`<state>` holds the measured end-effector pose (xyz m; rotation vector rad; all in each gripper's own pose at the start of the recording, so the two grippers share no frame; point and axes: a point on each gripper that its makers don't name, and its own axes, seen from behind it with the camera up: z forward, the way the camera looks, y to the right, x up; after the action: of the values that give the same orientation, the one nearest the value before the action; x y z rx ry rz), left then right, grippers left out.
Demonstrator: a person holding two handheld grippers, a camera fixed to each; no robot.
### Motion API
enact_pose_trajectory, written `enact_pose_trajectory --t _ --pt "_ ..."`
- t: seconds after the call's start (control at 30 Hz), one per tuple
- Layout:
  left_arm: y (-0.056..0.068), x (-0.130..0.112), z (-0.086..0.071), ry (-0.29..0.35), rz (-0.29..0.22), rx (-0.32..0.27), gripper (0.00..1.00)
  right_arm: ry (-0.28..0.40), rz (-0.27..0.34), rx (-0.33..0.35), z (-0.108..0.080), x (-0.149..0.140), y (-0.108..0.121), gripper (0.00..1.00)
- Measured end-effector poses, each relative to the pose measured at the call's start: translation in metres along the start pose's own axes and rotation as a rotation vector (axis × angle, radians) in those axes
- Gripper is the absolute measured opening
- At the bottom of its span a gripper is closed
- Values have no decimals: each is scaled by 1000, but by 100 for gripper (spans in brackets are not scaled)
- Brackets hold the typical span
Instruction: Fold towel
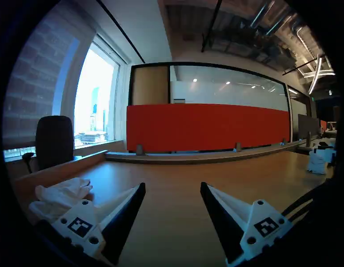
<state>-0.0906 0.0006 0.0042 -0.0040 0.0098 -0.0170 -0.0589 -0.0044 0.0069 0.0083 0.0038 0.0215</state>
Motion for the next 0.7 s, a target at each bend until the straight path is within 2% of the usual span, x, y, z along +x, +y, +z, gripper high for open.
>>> enact_pose_trajectory --t 0.7 --pt "-2 1 0 -1 -1 0 91 0 1 0 -1 0 -1 99"
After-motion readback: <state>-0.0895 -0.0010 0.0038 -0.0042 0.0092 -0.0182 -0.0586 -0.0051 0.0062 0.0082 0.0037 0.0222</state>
